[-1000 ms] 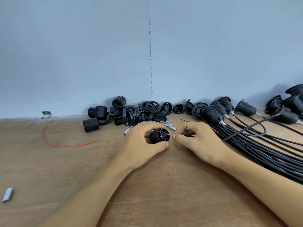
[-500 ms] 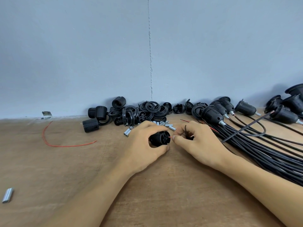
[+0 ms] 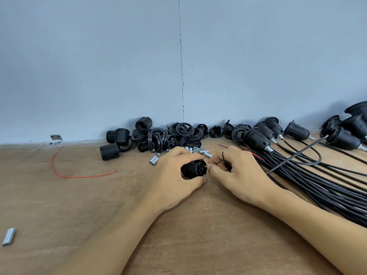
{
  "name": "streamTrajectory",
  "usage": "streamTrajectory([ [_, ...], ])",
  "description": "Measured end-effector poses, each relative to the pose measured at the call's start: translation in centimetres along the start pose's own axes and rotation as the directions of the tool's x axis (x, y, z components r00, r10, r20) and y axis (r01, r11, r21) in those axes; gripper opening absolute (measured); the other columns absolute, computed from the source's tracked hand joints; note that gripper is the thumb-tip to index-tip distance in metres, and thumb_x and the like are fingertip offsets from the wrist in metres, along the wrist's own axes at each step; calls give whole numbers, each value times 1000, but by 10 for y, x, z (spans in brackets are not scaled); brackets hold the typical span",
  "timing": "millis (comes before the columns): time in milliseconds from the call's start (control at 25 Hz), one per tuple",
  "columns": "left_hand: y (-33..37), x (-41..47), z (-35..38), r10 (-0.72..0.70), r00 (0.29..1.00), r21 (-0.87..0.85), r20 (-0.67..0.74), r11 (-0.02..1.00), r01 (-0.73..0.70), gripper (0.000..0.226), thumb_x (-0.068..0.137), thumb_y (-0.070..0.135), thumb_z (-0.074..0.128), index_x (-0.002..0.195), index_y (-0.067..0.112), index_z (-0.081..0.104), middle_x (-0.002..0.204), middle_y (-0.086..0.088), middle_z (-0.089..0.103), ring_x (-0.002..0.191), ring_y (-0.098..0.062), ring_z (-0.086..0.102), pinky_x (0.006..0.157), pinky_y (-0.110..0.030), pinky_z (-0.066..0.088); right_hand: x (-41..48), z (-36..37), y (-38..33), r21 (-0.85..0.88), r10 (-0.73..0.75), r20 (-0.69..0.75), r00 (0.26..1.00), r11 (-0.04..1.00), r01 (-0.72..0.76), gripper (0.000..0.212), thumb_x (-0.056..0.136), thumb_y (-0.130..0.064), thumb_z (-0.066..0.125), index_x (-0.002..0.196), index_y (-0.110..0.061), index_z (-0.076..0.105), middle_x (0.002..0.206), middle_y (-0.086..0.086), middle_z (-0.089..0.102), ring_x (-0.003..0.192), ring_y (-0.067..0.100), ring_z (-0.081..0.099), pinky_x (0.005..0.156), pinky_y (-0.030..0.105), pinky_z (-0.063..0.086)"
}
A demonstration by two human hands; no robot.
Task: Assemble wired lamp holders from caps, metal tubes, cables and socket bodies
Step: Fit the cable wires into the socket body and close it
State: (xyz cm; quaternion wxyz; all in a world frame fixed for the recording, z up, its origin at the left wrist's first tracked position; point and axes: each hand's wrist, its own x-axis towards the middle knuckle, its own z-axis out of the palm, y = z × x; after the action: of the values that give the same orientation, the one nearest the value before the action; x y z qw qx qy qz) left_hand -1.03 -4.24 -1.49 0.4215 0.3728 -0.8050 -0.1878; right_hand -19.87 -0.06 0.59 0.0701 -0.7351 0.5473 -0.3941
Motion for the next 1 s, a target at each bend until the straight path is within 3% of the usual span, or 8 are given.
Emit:
streamTrajectory([
  [200, 0, 2, -2, -22, 1000, -36, 13, 999, 23, 50, 67, 41, 86, 112, 55, 67, 105, 18, 65, 101, -5, 66, 91, -38, 57, 0, 1, 0, -49, -40, 10, 999, 998, 40, 18, 88, -18, 67, 71, -14, 65, 60, 2, 55, 73, 16, 49, 67, 17, 38],
  [520, 4, 2, 1, -12, 1000, 17, 7, 1000, 12, 47, 64, 59, 75, 108, 65, 61, 101, 20, 62, 98, -3, 63, 86, -36, 58, -2, 0, 0, -95, -87, 26, 996, 991, 89, 16, 88, -16, 65, 74, -8, 63, 62, -2, 51, 78, 10, 48, 65, 16, 36],
  [640, 7, 1, 3, 7, 1000, 57, -11, 998, -6, 53, 65, 53, 79, 109, 67, 54, 100, 19, 61, 99, 1, 59, 87, -23, 54, -2, 0, 1, -82, -61, 37, 997, 995, 64, 15, 88, -15, 66, 75, -8, 64, 62, -3, 51, 79, 10, 48, 66, 13, 34],
  [760, 5, 0, 4, 31, 999, 103, -43, 994, -27, 49, 68, 42, 89, 109, 56, 65, 98, 17, 62, 99, 7, 54, 82, 0, 36, -2, 0, -1, -60, -43, 55, 998, 997, 46, 14, 88, -14, 67, 74, -9, 65, 62, -4, 51, 78, 6, 49, 65, 14, 33],
  [840, 5, 0, 4, 43, 998, 134, -50, 990, -36, 33, 70, 37, 90, 100, 40, 77, 96, 15, 63, 98, 7, 53, 80, 3, 31, -2, 0, -1, -61, -29, 69, 997, 998, 34, 13, 88, -15, 67, 75, -12, 66, 63, -6, 49, 75, 3, 48, 65, 12, 33],
  [1000, 6, -2, 4, 43, 999, 152, -28, 988, -38, 34, 73, 37, 88, 105, 40, 77, 97, 16, 60, 97, 3, 53, 79, 1, 32, -3, 0, -1, -53, -11, 81, 997, 998, 15, 14, 87, -16, 65, 73, -17, 65, 59, -10, 45, 73, 3, 48, 64, 13, 34],
])
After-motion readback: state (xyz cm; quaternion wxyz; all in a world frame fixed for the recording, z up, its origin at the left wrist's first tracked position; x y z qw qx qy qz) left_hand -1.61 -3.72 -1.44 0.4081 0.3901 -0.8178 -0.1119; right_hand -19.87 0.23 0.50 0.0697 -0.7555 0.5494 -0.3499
